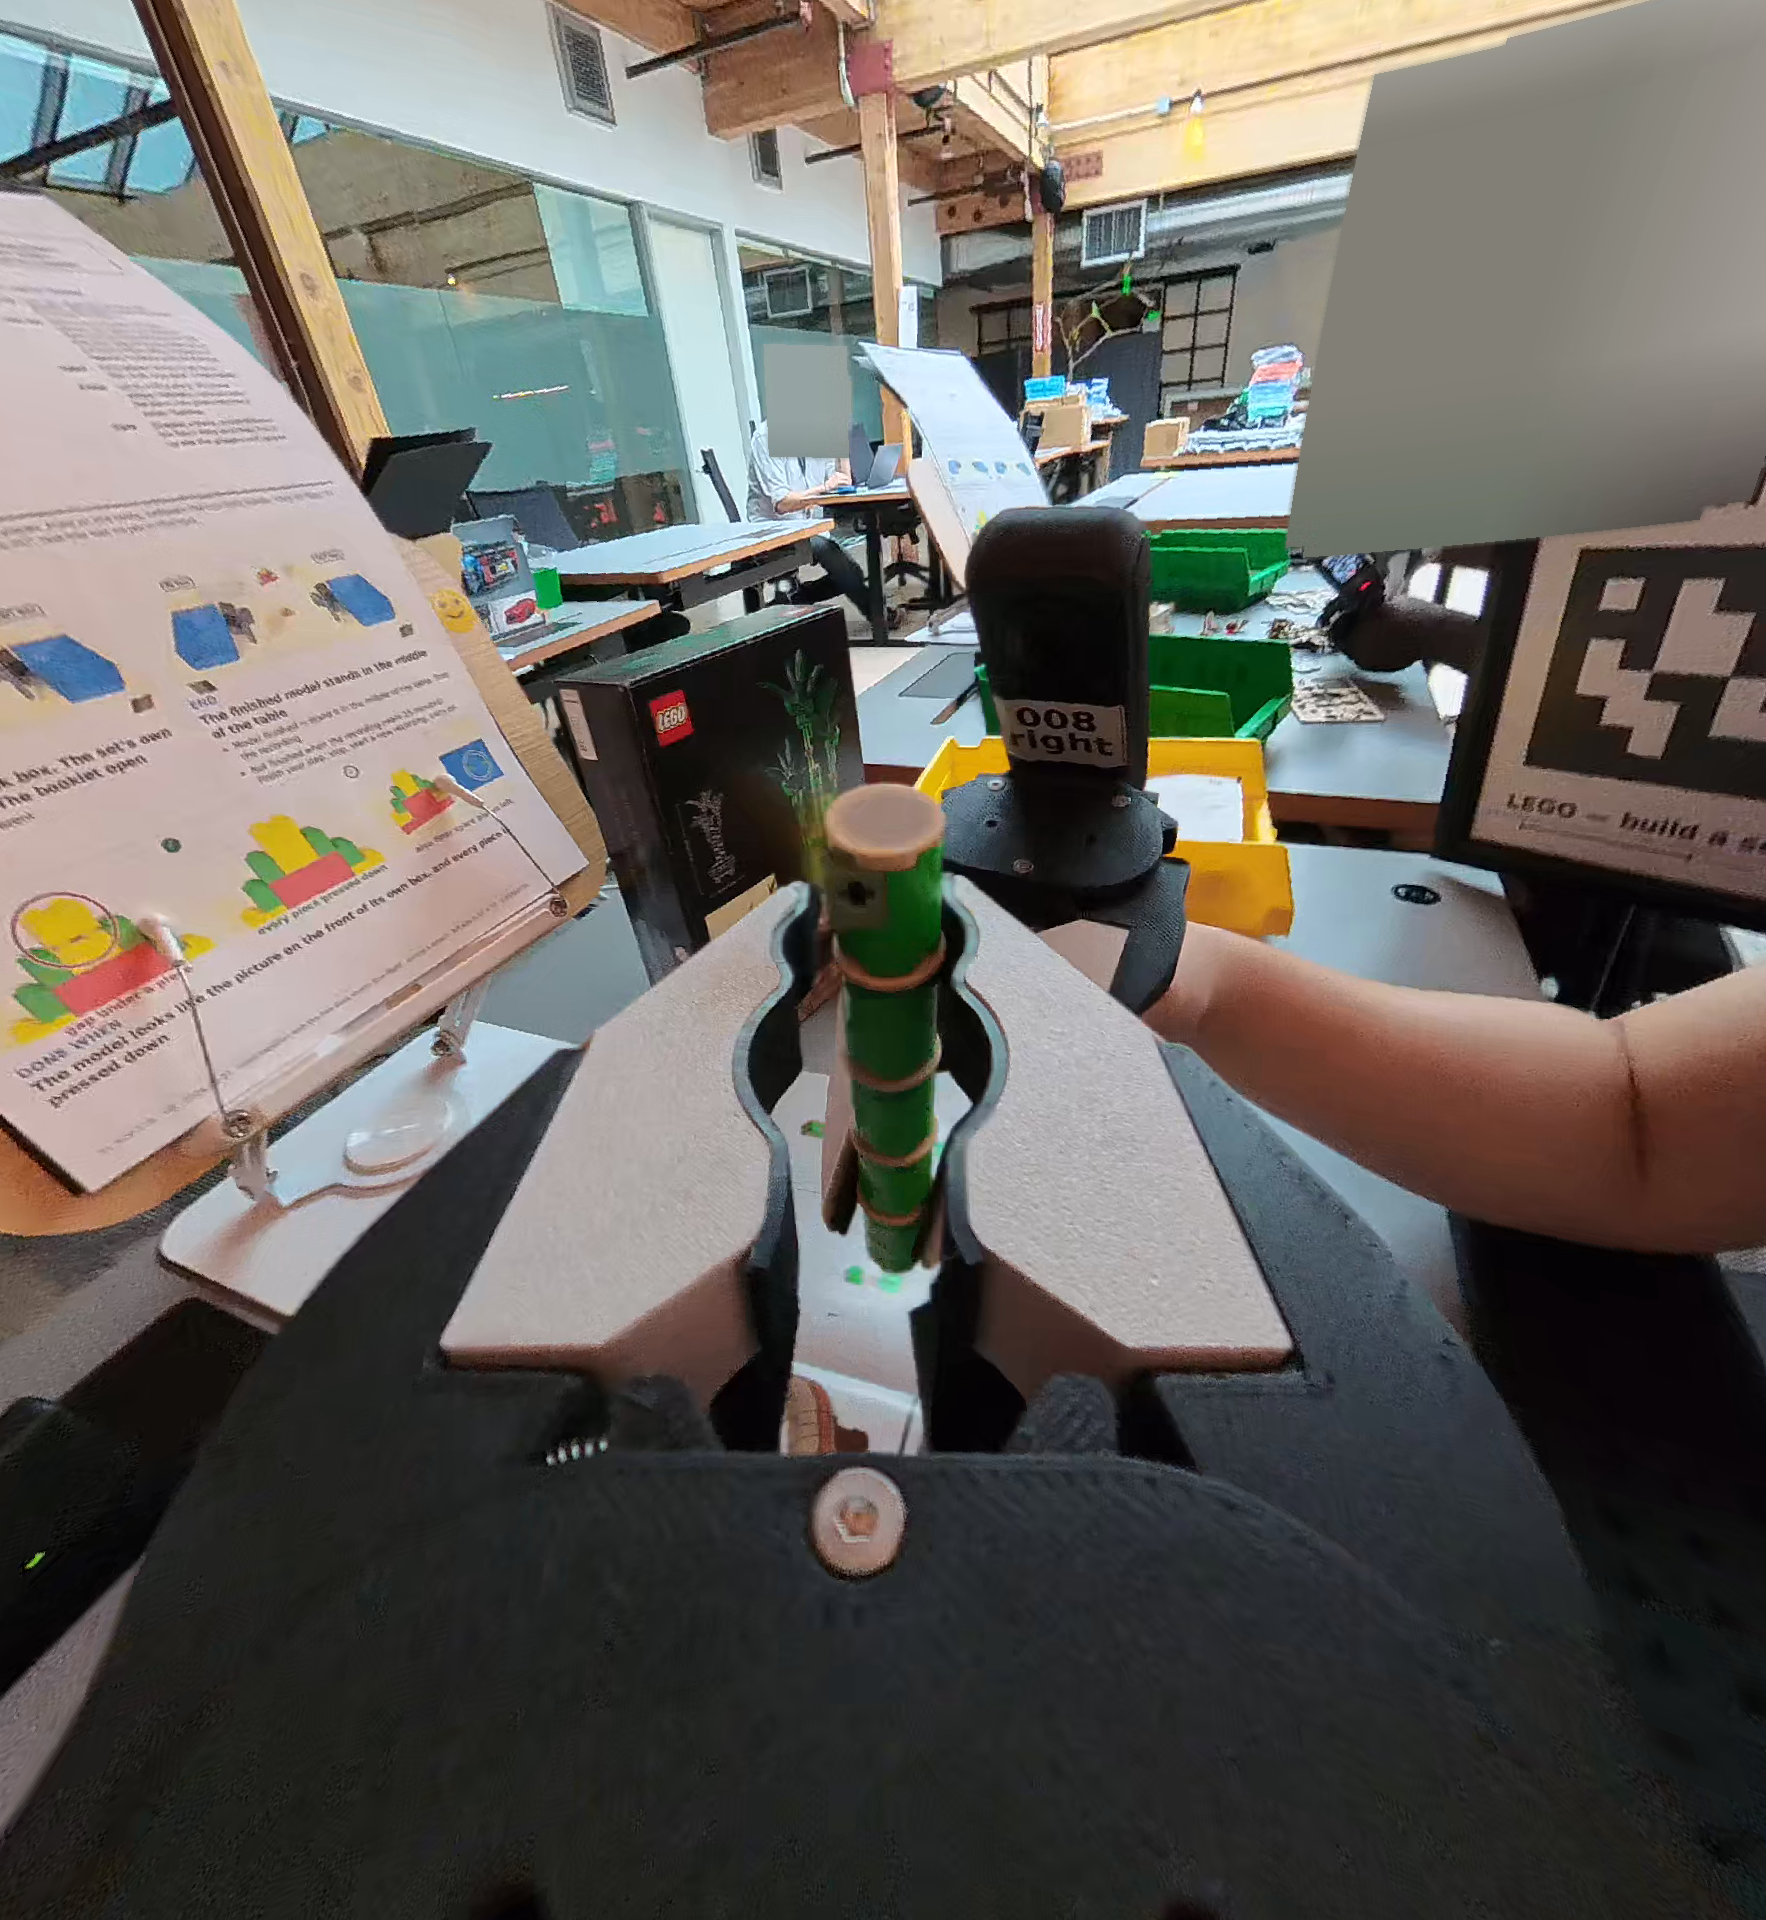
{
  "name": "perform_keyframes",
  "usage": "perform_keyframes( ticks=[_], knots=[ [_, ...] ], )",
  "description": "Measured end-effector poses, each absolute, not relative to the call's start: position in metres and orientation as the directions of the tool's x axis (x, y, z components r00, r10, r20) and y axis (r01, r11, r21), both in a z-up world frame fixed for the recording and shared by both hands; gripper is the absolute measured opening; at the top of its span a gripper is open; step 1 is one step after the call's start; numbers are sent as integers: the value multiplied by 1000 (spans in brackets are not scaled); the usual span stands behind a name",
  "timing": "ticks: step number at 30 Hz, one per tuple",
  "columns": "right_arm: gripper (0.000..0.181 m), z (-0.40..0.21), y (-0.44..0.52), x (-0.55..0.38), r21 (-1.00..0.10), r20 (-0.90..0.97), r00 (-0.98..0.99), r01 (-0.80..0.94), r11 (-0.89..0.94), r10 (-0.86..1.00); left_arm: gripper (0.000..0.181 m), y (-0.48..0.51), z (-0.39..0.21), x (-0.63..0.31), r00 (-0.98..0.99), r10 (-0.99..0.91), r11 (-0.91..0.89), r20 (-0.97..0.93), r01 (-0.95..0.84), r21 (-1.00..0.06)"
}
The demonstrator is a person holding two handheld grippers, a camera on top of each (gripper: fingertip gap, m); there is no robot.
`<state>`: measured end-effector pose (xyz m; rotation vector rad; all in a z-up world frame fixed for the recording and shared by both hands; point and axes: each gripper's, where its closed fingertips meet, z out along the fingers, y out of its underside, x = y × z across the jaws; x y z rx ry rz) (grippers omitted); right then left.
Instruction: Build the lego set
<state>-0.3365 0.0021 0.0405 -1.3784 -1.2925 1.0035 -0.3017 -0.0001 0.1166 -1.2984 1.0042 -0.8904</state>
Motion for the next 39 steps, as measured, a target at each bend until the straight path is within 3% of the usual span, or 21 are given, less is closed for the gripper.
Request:
perform_keyframes(
  ticks=[4,11,16,22,39],
  knots=[
    [17,47,10,-326,-979,71,146,201,41,987,34,0,117,-301,319,-945,63,-64,-13,-998],
    [17,53,22,-313,-984,54,206,179,17,977,35,6,118,-309,334,-943,22,-16,14,-1000],
    [17,57,39,-303,-986,-148,217,41,-160,965,32,13,119,-326,364,-931,1,5,16,-1000],
    [17,67,34,-297,-929,-345,-9,-141,-343,939,29,22,111,-337,366,-928,-68,69,16,-998],
    [17,52,-3,-307,-956,-287,-187,1,-292,939,29,14,107,-324,245,-959,-137,145,49,-989]
  ],
)
